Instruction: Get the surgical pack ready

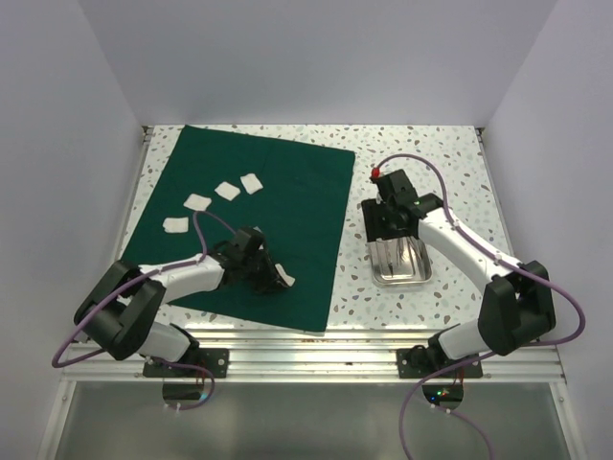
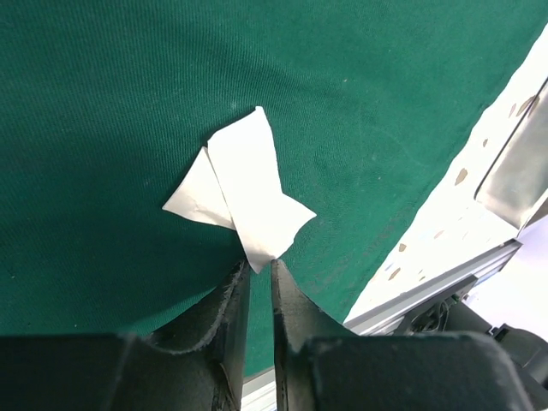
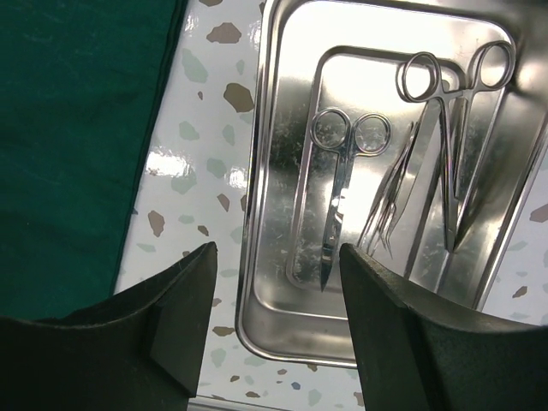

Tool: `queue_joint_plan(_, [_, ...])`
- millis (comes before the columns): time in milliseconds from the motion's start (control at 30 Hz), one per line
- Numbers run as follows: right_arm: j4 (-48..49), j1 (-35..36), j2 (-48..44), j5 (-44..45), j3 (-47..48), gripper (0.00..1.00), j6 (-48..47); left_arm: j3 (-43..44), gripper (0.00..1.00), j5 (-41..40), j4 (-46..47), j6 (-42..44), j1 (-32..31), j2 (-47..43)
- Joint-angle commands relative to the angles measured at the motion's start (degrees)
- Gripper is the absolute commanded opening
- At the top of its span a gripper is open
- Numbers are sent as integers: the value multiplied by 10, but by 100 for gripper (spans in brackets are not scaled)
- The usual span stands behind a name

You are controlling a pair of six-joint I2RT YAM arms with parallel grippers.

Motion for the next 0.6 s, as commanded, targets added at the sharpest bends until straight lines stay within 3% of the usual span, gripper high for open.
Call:
queue_joint_plan(0, [17, 10, -14, -5, 2, 63, -1, 11, 19, -20, 16, -7, -3, 9])
queue_joint_plan(233, [19, 48, -8, 4, 4, 63, 9, 18, 0, -28, 8, -1, -3, 6])
queue_joint_plan(500, [48, 95, 6, -30, 3, 63, 38, 36, 0, -58, -33, 26, -3, -42])
queue_joint_plan(567, [70, 99, 6, -87, -12, 63, 45, 37, 0, -64, -43, 39, -3, -56])
